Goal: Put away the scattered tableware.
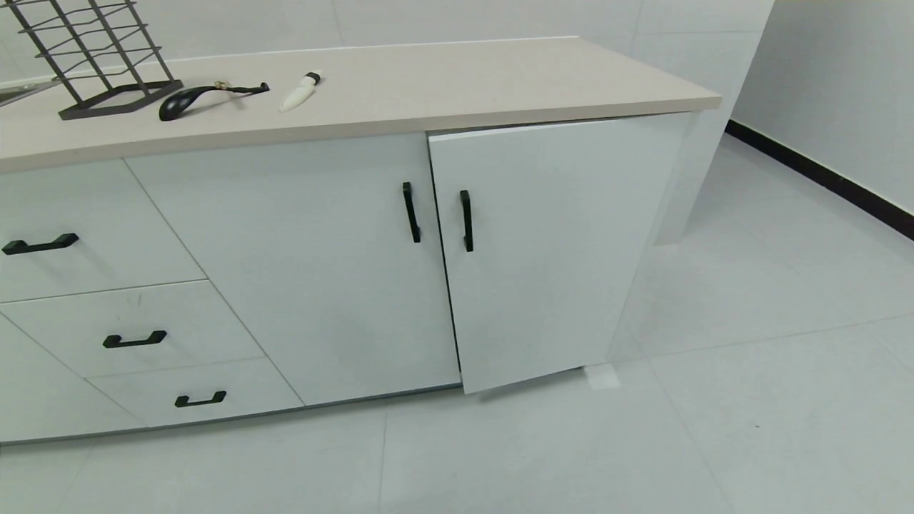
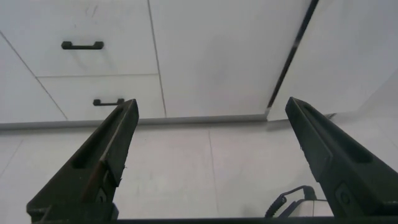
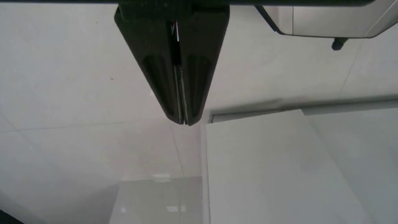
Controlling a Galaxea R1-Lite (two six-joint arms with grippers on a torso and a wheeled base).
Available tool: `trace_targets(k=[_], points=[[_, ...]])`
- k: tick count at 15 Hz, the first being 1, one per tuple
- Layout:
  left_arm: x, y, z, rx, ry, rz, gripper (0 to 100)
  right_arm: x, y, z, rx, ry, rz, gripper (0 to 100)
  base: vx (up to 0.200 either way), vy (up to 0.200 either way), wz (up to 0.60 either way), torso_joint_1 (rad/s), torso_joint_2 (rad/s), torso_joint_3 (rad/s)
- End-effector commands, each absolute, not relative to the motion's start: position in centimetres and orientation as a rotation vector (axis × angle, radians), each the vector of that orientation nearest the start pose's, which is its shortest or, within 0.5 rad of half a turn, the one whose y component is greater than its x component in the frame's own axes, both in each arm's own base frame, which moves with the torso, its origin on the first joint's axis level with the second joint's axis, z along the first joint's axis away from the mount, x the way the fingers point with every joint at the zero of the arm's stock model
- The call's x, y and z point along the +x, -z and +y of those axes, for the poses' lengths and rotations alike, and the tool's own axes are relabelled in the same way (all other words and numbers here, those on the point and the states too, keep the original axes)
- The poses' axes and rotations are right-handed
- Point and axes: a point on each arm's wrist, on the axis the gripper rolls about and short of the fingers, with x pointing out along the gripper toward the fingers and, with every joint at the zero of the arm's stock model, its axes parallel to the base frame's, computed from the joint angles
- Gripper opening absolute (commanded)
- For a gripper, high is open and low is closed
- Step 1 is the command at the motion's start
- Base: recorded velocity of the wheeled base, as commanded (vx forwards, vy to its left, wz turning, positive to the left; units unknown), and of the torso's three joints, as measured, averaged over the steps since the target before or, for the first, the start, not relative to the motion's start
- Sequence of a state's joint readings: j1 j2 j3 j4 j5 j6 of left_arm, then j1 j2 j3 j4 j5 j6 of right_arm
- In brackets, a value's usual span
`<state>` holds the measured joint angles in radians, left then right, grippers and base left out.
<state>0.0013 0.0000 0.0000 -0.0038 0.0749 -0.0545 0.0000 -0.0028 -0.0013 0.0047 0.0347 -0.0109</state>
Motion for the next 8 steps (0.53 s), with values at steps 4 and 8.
trace_targets(k=[4,8], points=[[-2.29,-7.60,0.17,-0.055,-0.077,-0.007,100,-2.29,-7.54,0.08,-0.012,-0.035,0.003,0,0.000,0.200,0.00,0.002,0.00,0.001],[-2.29,-7.58,0.17,-0.055,-0.077,-0.005,100,-2.28,-7.50,0.08,-0.012,-0.035,0.004,0,0.000,0.200,0.60,0.002,0.00,0.004]])
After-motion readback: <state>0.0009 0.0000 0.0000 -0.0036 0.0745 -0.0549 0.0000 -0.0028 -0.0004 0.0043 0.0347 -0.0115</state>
